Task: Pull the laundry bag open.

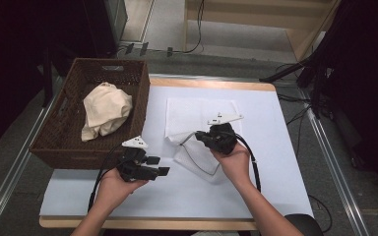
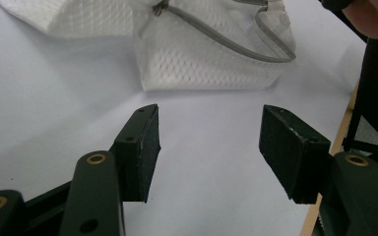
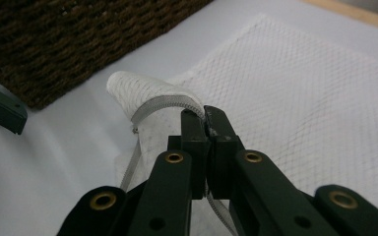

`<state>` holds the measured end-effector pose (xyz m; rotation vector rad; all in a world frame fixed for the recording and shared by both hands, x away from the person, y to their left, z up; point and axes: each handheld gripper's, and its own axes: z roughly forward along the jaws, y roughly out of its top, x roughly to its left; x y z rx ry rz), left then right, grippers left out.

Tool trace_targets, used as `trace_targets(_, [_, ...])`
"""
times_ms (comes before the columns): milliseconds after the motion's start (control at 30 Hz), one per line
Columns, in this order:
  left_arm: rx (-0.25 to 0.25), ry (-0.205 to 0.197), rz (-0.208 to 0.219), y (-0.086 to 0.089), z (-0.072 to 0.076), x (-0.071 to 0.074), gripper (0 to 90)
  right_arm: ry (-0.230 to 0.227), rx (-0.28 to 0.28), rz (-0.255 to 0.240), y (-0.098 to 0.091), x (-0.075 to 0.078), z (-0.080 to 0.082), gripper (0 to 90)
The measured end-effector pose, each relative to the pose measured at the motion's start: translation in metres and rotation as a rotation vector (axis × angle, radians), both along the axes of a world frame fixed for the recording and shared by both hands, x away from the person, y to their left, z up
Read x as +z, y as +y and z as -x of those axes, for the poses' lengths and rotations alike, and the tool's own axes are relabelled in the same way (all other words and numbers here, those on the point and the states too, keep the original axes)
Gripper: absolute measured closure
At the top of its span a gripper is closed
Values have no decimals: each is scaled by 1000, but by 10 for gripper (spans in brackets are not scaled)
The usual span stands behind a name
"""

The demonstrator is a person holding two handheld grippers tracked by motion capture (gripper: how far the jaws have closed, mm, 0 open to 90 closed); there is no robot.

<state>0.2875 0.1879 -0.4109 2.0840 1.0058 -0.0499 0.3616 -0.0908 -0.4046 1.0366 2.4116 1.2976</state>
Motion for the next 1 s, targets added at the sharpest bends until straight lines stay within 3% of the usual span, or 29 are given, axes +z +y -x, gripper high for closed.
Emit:
trace_targets(200, [-16,6,7,3,-1,5,416,25,17,-3,-5,4,1,886])
trace_targets(333, [-42,-1,-14,1,1,12,416,43,22,1,-4,2,0,886])
trace_targets(500, [-75,10,-15,4,0,28,408,47,28,4,-1,2,1,886])
trace_targets(800, [-54,-14,-8,17,-7,50,400,82,31,-11,-1,1,-2,886])
trace_targets(900, [-46,-22,-45,22,-11,59,381,82,29,-9,0,3,-2,886])
trace_targets(1000, [-43,-28,-40,25,-13,63,378,85,31,-15,0,3,-3,886])
